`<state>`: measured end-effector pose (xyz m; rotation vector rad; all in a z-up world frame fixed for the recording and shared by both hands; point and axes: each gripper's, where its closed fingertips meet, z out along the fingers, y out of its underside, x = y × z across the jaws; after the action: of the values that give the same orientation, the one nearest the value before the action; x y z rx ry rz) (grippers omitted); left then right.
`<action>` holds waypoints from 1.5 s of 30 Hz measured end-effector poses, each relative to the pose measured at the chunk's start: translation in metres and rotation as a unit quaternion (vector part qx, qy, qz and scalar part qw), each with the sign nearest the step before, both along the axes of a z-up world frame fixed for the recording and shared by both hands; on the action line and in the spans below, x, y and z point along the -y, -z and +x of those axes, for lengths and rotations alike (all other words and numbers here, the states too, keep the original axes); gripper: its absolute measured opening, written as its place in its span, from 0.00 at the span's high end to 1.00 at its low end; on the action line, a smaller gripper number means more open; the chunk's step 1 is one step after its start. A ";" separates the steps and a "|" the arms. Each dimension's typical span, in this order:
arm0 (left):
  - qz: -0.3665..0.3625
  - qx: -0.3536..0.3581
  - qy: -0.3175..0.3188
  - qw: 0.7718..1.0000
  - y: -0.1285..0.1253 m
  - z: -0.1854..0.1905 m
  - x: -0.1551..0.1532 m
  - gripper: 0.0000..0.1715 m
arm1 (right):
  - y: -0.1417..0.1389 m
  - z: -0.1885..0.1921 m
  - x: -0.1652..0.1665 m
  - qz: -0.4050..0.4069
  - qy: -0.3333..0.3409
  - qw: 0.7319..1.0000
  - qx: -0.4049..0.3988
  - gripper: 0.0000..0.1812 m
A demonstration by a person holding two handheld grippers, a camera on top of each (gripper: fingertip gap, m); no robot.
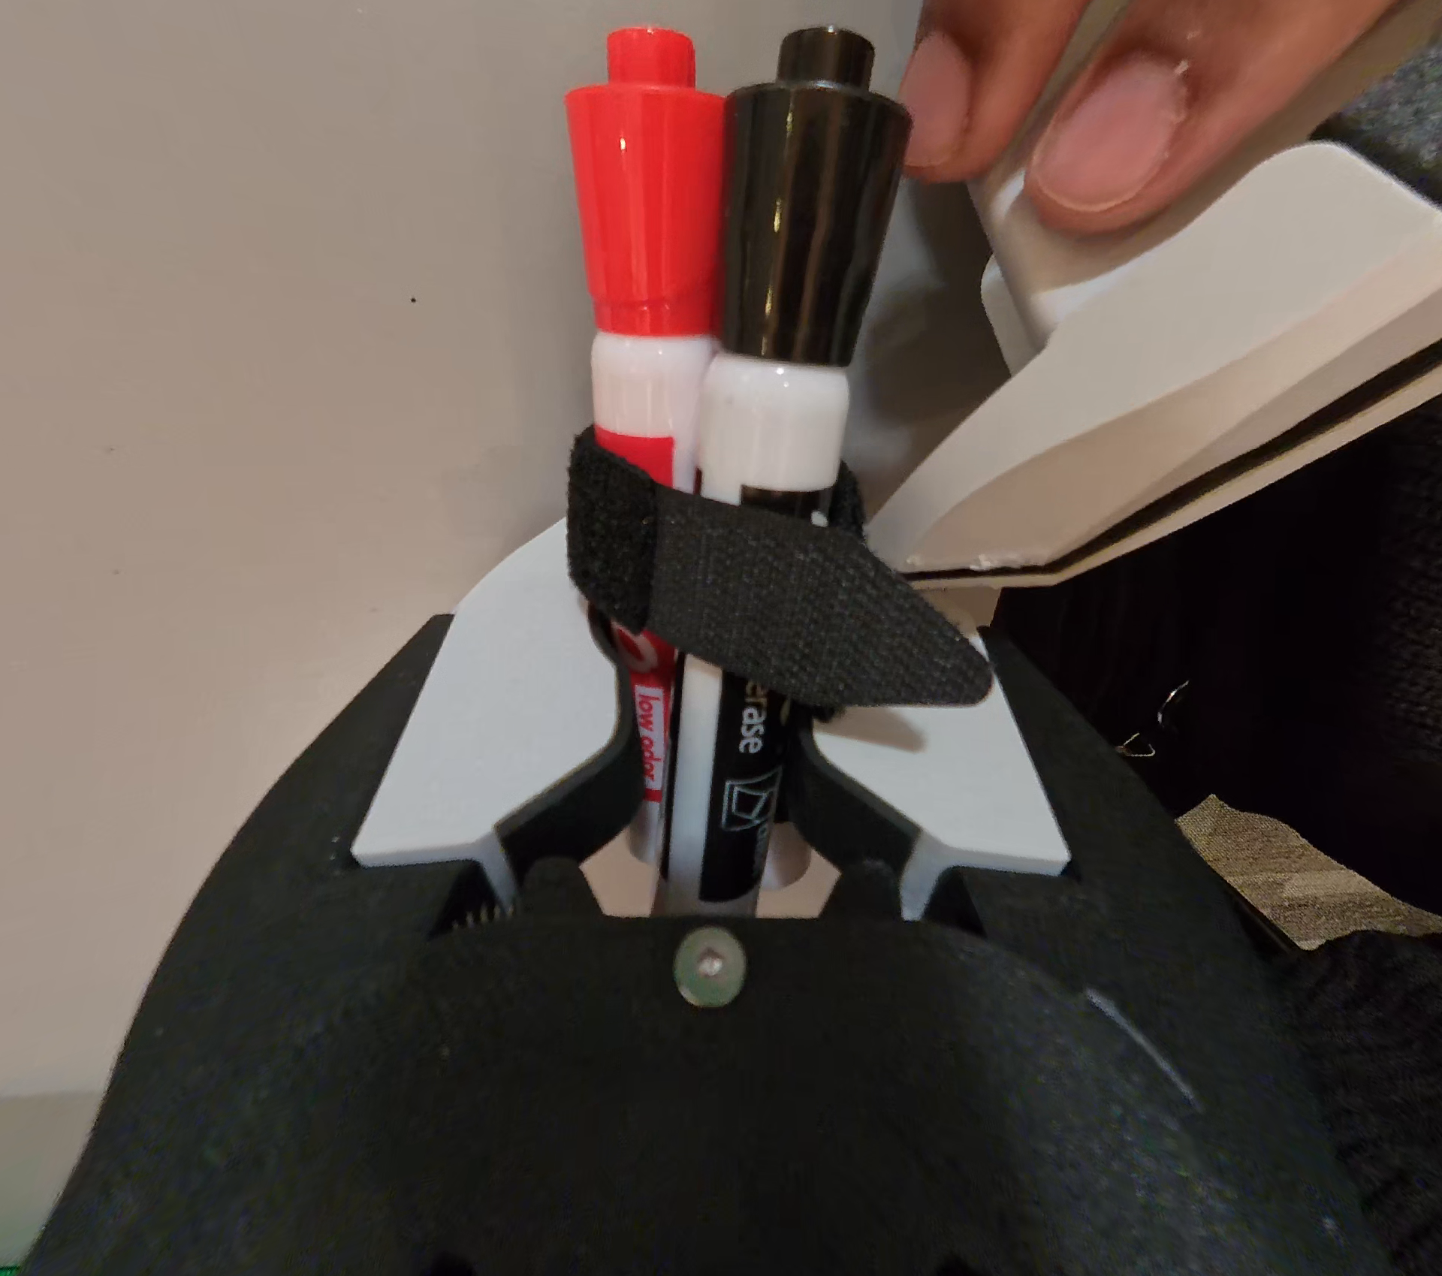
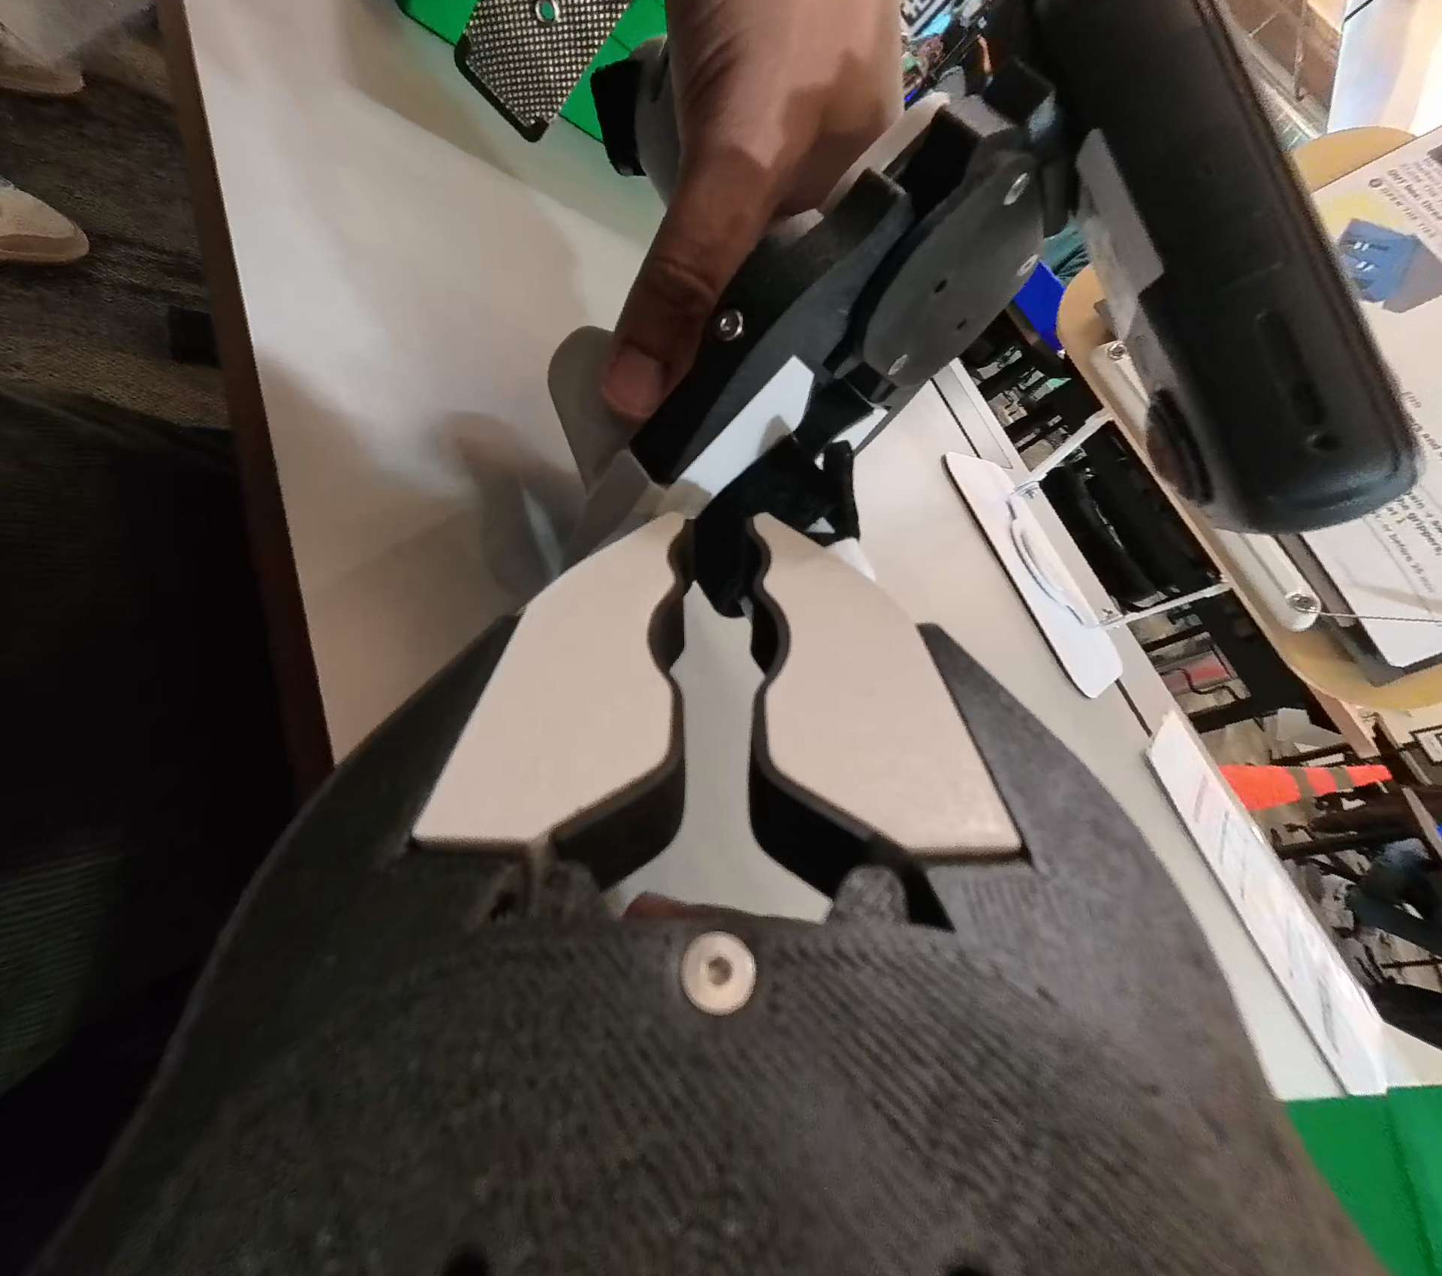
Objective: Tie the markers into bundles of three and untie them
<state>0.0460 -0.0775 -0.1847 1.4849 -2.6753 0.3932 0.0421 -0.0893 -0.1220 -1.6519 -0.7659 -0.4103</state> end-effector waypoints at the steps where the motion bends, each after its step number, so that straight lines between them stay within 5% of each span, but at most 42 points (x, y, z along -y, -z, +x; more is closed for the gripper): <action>1: 0.001 0.000 0.000 1.000 0.000 0.000 0.000 0.74 | 0.000 -0.001 0.000 0.001 -0.002 1.000 -0.002 0.94; 32: 0.006 -0.001 0.002 1.000 0.000 0.000 -0.001 0.74 | -0.016 -0.004 -0.001 -0.002 -0.015 0.995 -0.097 0.95; 45: -0.007 -0.002 -0.007 1.000 0.000 0.000 0.000 0.74 | -0.022 0.004 0.003 0.052 0.017 0.998 0.030 1.00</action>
<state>0.0457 -0.0779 -0.1844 1.5009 -2.6557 0.4078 0.0460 -0.0922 -0.1004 -1.5624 -0.7480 -0.5175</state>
